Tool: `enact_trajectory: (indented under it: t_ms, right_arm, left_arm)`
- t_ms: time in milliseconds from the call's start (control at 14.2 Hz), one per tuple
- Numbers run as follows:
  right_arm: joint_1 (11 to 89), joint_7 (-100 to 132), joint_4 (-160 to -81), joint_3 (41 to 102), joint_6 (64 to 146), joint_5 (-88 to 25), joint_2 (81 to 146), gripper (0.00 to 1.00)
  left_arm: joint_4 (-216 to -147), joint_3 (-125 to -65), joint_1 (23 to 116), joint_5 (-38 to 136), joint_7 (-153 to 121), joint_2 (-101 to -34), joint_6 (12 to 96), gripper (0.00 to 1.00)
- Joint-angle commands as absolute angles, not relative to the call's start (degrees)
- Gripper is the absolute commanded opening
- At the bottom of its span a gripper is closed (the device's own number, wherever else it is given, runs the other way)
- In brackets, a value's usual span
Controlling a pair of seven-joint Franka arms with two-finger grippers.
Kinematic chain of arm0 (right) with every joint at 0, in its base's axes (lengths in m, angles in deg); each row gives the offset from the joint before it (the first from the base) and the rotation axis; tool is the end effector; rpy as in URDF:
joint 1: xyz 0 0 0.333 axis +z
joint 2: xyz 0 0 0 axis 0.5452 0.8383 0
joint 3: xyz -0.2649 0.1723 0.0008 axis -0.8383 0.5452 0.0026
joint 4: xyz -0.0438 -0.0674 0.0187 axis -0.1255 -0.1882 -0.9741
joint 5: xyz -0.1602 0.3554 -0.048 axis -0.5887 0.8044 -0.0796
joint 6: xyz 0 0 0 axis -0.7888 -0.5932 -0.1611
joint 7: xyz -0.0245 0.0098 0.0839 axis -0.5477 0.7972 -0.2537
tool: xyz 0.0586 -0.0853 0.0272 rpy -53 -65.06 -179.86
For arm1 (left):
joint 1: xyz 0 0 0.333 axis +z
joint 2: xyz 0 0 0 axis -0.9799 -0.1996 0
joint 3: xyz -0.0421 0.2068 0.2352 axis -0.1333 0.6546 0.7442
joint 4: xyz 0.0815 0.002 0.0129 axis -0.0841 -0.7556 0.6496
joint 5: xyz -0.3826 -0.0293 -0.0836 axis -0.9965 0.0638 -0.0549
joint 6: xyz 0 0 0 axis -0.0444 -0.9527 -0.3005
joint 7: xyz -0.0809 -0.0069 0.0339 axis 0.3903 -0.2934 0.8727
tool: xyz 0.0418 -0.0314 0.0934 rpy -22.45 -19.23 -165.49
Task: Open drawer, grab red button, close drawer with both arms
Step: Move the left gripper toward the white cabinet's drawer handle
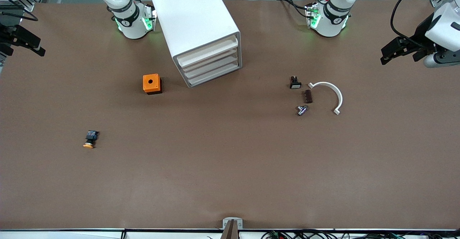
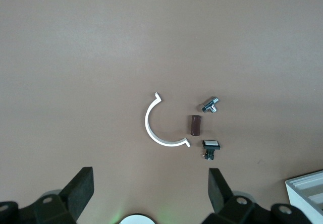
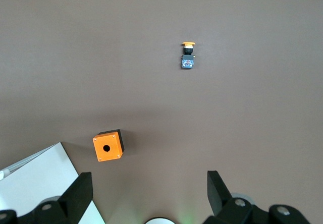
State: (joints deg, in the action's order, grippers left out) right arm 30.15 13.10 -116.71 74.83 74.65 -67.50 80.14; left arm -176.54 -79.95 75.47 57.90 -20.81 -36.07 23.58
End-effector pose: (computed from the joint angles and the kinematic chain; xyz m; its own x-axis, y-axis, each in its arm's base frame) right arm 0.4895 -0.0425 0.6610 0.9989 -0.0446 -0.0132 -0.0449 -0.9987 -0.0229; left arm 0.5124 -0.0601 0.6391 0.9960 0.0831 -0.0323 0.0828 -0.9965 -0.0090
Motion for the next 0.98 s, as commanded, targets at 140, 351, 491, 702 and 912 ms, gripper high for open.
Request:
enact_trajectory:
  t_ms: [140, 351, 491, 702, 912]
  right_arm:
    - [30.93, 12.98, -116.98, 74.82, 74.98, -67.12, 79.48, 1.00]
    - [31.02, 13.42, -114.80, 74.82, 74.46, -67.29, 80.26, 1.00]
    - [30.41, 13.16, -114.61, 74.47, 74.63, -67.03, 81.06, 1.00]
    - [30.66, 13.68, -114.52, 74.38, 74.72, -67.47, 82.63, 1.00]
    - [31.02, 13.77, -112.86, 74.64, 75.25, -67.73, 87.72, 1.00]
  left_arm:
    - [-173.90, -79.85, 75.58, 59.07, -20.34, -36.90, 21.48, 1.00]
    - [-170.83, -79.85, 75.59, 58.98, -20.25, -40.31, 19.54, 1.00]
    - [-169.59, -80.02, 74.97, 58.89, -20.68, -43.74, 18.92, 1.00]
    - [-170.20, -80.64, 74.01, 57.31, -24.35, -48.93, 21.46, 1.00]
    - [-170.20, -81.52, 72.69, 53.63, -34.37, -54.55, 25.07, 1.00]
